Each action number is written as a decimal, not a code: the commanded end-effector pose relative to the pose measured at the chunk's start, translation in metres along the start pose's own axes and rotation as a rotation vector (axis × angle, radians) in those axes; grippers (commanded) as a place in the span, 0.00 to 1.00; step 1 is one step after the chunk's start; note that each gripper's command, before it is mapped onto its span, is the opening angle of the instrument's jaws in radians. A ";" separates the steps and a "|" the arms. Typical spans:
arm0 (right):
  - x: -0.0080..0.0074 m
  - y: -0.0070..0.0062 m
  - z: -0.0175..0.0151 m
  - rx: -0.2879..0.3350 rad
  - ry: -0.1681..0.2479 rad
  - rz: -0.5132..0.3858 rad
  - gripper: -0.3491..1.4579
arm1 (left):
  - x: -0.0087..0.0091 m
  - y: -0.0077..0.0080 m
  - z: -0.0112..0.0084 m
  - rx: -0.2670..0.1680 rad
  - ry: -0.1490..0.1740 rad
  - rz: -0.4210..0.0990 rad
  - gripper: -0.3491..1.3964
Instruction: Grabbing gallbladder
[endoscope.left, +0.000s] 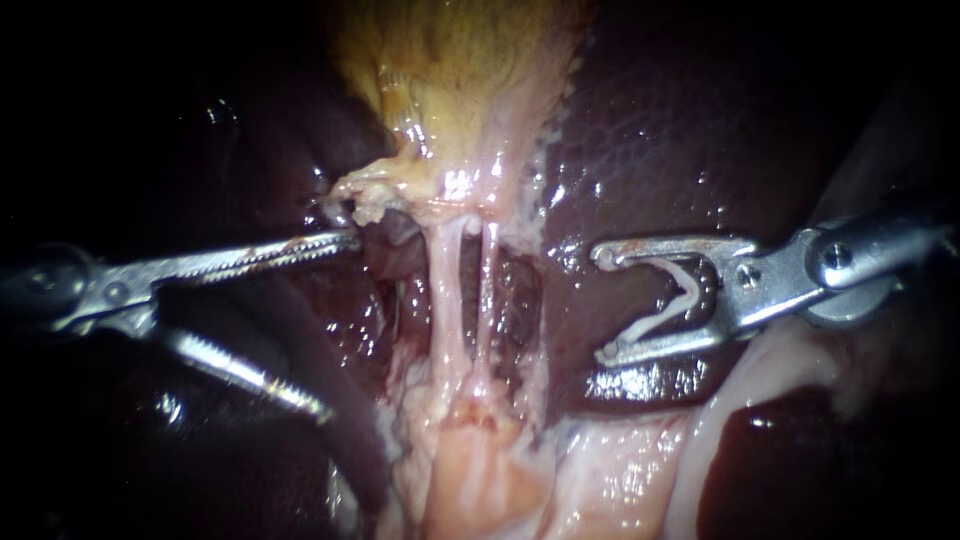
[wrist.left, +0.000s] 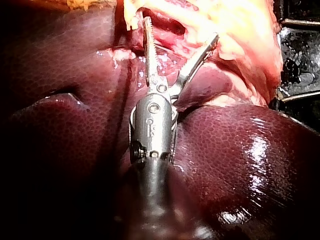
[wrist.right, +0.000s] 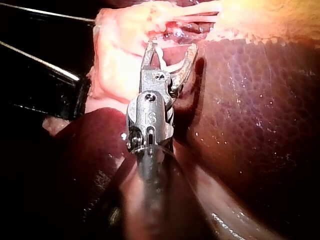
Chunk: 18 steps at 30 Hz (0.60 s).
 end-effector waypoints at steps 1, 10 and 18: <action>-0.0001 0.0000 0.0000 0.000 0.000 0.000 0.47 | 0.0002 0.0000 0.0000 0.011 -0.003 -0.014 0.86; -0.0002 0.0000 0.0001 -0.001 0.000 -0.001 0.47 | 0.0039 -0.0028 -0.0014 0.106 -0.021 -0.054 0.84; -0.0002 0.0000 0.0002 -0.001 -0.001 -0.001 0.47 | 0.0043 -0.0056 -0.0006 0.142 -0.028 -0.072 0.79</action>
